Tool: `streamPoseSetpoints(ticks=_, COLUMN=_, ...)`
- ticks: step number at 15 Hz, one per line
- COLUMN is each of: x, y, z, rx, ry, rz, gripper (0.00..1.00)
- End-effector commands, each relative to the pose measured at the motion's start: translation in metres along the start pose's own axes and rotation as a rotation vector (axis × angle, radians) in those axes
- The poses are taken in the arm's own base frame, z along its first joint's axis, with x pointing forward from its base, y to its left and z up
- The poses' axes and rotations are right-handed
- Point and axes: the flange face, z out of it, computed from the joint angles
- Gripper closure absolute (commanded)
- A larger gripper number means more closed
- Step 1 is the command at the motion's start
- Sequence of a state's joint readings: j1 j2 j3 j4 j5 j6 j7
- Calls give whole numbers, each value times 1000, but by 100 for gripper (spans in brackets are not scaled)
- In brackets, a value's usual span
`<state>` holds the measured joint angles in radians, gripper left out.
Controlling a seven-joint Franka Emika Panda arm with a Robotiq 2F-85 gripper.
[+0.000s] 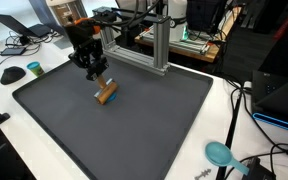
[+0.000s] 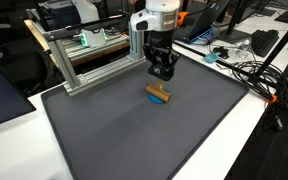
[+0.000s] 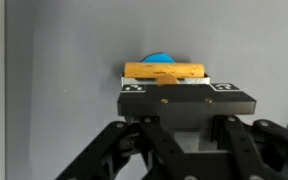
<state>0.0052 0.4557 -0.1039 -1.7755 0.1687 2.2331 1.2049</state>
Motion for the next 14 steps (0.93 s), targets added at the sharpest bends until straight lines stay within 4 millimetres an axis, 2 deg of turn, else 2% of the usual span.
streamPoseSetpoints(ticks=1, x=-7, y=7, z=41, rx=-39, ry=-63, rz=-4, gripper=78)
streamPoseSetpoints(ticks=14, x=-1, y=8, z=44, rx=-42, ry=-77, rz=-2, gripper=78)
